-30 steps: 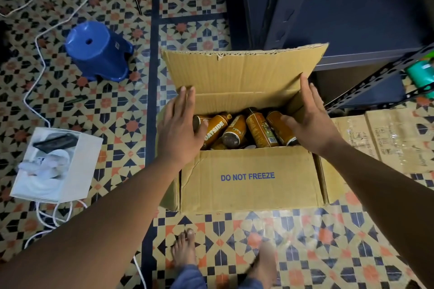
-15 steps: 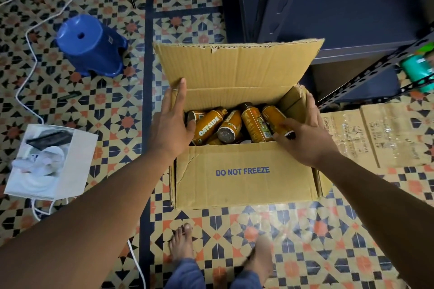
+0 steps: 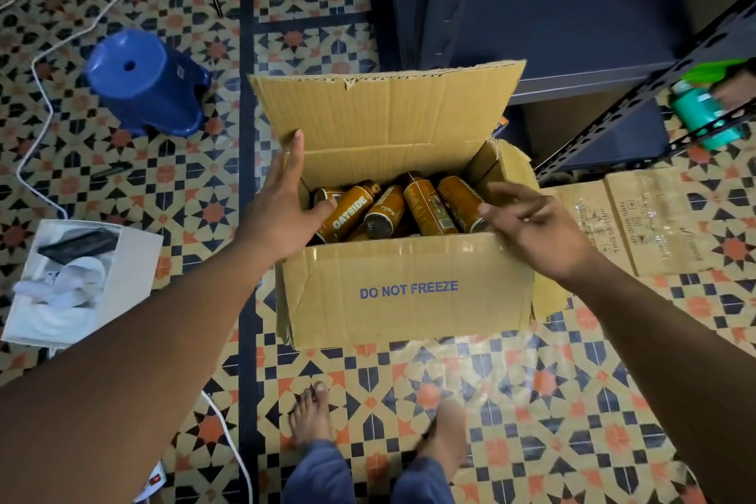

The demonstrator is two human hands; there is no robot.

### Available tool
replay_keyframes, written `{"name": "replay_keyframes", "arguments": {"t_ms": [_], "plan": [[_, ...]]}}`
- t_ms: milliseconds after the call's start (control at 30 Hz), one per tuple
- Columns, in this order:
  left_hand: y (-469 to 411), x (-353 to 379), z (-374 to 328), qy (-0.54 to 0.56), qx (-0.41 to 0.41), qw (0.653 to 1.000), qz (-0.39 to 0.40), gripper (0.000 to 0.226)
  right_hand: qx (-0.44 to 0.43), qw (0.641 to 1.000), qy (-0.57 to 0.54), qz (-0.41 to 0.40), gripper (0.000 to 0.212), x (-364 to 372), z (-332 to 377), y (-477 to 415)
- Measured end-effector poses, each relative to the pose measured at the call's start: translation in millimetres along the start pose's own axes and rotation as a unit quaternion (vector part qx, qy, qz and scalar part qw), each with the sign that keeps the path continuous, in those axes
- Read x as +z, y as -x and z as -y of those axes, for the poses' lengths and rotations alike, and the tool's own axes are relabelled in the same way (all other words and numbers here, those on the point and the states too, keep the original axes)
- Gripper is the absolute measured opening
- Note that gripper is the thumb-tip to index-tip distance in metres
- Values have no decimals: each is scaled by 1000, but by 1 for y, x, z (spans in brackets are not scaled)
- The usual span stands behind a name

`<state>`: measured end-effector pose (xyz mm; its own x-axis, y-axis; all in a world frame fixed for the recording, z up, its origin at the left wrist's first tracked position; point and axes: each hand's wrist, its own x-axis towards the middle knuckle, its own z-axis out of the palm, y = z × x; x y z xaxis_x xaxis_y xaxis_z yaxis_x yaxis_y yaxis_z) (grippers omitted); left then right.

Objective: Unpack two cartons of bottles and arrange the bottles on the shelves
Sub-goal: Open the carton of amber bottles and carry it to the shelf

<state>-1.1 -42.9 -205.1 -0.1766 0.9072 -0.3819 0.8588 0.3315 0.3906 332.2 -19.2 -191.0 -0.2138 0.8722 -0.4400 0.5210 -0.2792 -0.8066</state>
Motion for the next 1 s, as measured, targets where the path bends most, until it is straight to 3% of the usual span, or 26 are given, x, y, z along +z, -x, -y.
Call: {"name": "replay_keyframes", "arguments": {"t_ms": [167,300,367,433,533,700,1000], "plan": [[8,-12,-2,1,-4,1000,5,110,55,989,-61,126,18,-15,18,37],[18,-12,-6,-6,-13,1000,5,111,76,968,2,239,30,-30,12,50],[21,-10,-10,-14,-18,1000,1,110,108,946,53,302,53,-30,9,50],[21,-8,-12,-19,-16,1000,-4,110,85,943,189,261,76,-23,2,49],[15,-7,-10,-27,1,999,-19,111,-12,925,361,121,108,-6,-18,46],[1,-4,-3,-32,12,999,-26,113,-31,956,286,54,125,18,-52,29],[-1,0,-3,-39,20,997,-55,117,-84,938,333,-58,122,40,-89,51]]}}
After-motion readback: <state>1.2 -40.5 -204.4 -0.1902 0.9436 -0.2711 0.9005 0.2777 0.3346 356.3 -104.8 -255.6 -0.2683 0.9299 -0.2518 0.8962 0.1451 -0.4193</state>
